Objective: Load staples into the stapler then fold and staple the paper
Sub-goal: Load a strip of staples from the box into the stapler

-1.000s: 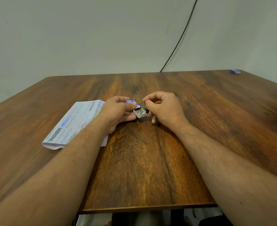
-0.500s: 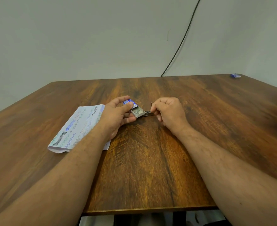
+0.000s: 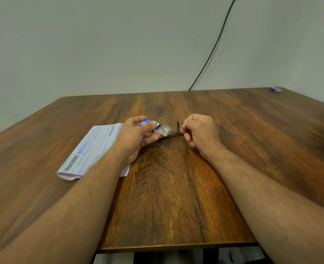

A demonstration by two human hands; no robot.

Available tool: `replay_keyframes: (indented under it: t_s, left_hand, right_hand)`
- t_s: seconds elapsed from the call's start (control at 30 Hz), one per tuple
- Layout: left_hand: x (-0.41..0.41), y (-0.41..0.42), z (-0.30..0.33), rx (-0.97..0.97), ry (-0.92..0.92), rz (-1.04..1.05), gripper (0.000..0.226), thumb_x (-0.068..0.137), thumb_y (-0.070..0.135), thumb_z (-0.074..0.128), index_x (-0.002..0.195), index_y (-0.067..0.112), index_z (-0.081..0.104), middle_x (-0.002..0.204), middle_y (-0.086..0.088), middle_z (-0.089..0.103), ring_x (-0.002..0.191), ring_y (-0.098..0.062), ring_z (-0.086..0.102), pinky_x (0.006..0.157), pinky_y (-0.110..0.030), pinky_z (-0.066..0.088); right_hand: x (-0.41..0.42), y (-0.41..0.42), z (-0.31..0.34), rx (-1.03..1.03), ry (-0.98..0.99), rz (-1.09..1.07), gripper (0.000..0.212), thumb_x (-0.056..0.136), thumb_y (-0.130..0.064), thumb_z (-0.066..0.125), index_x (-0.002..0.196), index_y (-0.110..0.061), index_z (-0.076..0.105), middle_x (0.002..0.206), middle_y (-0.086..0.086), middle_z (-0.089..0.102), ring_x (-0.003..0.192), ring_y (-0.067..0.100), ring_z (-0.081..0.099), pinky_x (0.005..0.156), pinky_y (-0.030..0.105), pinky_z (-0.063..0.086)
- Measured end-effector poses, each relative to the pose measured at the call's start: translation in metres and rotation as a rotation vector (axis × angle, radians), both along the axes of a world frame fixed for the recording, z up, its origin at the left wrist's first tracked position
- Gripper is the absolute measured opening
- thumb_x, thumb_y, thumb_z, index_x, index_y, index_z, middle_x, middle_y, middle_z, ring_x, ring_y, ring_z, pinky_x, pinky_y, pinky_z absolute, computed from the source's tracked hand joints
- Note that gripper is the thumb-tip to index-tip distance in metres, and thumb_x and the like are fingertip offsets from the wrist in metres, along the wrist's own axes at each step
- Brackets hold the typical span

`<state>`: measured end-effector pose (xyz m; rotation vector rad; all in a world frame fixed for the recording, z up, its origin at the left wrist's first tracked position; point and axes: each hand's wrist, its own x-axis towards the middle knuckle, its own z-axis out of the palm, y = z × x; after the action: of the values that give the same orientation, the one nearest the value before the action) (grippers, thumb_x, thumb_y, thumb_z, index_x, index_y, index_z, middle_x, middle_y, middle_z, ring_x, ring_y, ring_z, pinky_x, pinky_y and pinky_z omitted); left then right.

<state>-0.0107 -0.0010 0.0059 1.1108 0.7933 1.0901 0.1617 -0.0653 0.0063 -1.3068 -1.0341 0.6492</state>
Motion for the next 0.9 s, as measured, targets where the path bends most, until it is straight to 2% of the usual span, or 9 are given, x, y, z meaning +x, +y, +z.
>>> replay_keyframes:
  t_s: [0.1,0.2,0.33,0.47,0.53,0.6,0.7,0.8,0.9]
  left_hand:
    - [-0.001,0.0,0.0,-0.004,0.0,0.004,0.052,0.087,0.003,0.074,0.129,0.008,0.045,0.121,-0.025,0.064,0.067,-0.022,0.076,0.058,-0.024,0.062]
    - [0.0,-0.001,0.001,-0.012,-0.004,0.0,0.057,0.088,0.003,0.073,0.135,0.005,0.041,0.119,-0.025,0.065,0.069,-0.024,0.077,0.058,-0.024,0.061]
    - [0.0,-0.004,0.005,-0.038,-0.021,0.001,0.054,0.09,0.002,0.07,0.133,0.007,0.038,0.111,-0.021,0.064,0.067,-0.023,0.075,0.059,-0.024,0.062]
    - [-0.002,-0.008,0.008,-0.013,-0.006,0.003,0.051,0.092,0.0,0.066,0.134,0.016,0.041,0.112,-0.015,0.059,0.069,-0.021,0.074,0.061,-0.024,0.062]
    - [-0.002,-0.009,0.008,0.019,0.021,-0.025,0.043,0.094,0.0,0.064,0.131,0.017,0.05,0.111,-0.015,0.061,0.069,-0.02,0.074,0.061,-0.023,0.062]
    - [-0.003,-0.01,0.008,0.018,0.045,-0.049,0.027,0.095,0.003,0.063,0.121,0.011,0.061,0.111,-0.018,0.065,0.068,-0.017,0.074,0.058,-0.02,0.061]
    - [-0.005,-0.01,0.008,-0.004,0.039,-0.065,0.019,0.096,0.007,0.063,0.116,0.007,0.064,0.106,-0.017,0.068,0.068,-0.015,0.074,0.055,-0.018,0.06]
    - [-0.007,-0.007,0.006,0.012,0.038,-0.081,0.02,0.096,0.008,0.063,0.116,0.008,0.064,0.11,-0.017,0.067,0.073,-0.017,0.076,0.059,-0.02,0.061]
    - [-0.008,-0.006,0.006,0.029,0.047,-0.103,0.02,0.097,0.001,0.058,0.115,0.01,0.064,0.114,-0.02,0.068,0.077,-0.019,0.077,0.064,-0.022,0.062]
  right_hand:
    - [0.001,0.004,-0.003,-0.029,-0.041,-0.014,0.033,0.087,0.004,0.048,0.064,-0.014,0.064,0.056,0.004,0.058,0.038,0.01,0.043,0.034,0.019,0.029]
    - [0.002,0.009,-0.005,-0.061,-0.107,-0.027,0.04,0.073,0.0,0.039,0.053,-0.023,0.065,0.047,-0.006,0.051,0.038,0.007,0.039,0.038,0.021,0.028]
    - [0.004,0.01,-0.005,-0.009,0.0,0.035,0.047,0.067,0.009,0.03,0.041,-0.019,0.057,0.04,-0.006,0.04,0.03,0.003,0.03,0.037,0.014,0.021]
    - [0.002,0.006,-0.004,0.048,0.025,0.067,0.03,0.06,-0.004,0.033,0.037,-0.02,0.044,0.042,-0.006,0.034,0.033,0.003,0.028,0.04,0.013,0.021]
    - [0.003,0.008,-0.006,0.061,-0.078,0.076,0.022,0.063,-0.013,0.038,0.047,-0.025,0.048,0.048,-0.009,0.036,0.043,0.003,0.031,0.049,0.017,0.024]
    - [0.001,0.009,-0.007,0.063,-0.251,0.054,0.011,0.075,-0.029,0.052,0.067,-0.025,0.058,0.06,-0.014,0.049,0.056,0.004,0.041,0.056,0.024,0.029]
    - [-0.003,0.007,-0.01,0.062,-0.356,0.068,0.038,0.07,-0.053,0.073,0.095,-0.025,0.064,0.078,-0.008,0.061,0.065,0.006,0.053,0.058,0.023,0.037]
    - [-0.008,0.004,-0.01,0.06,-0.466,0.082,0.038,0.076,-0.043,0.082,0.104,-0.024,0.066,0.067,-0.013,0.056,0.049,0.0,0.046,0.047,0.014,0.031]
    - [-0.009,0.004,-0.008,0.084,-0.539,0.032,0.027,0.082,-0.03,0.08,0.104,-0.022,0.067,0.064,-0.012,0.058,0.046,0.002,0.044,0.049,0.018,0.031]
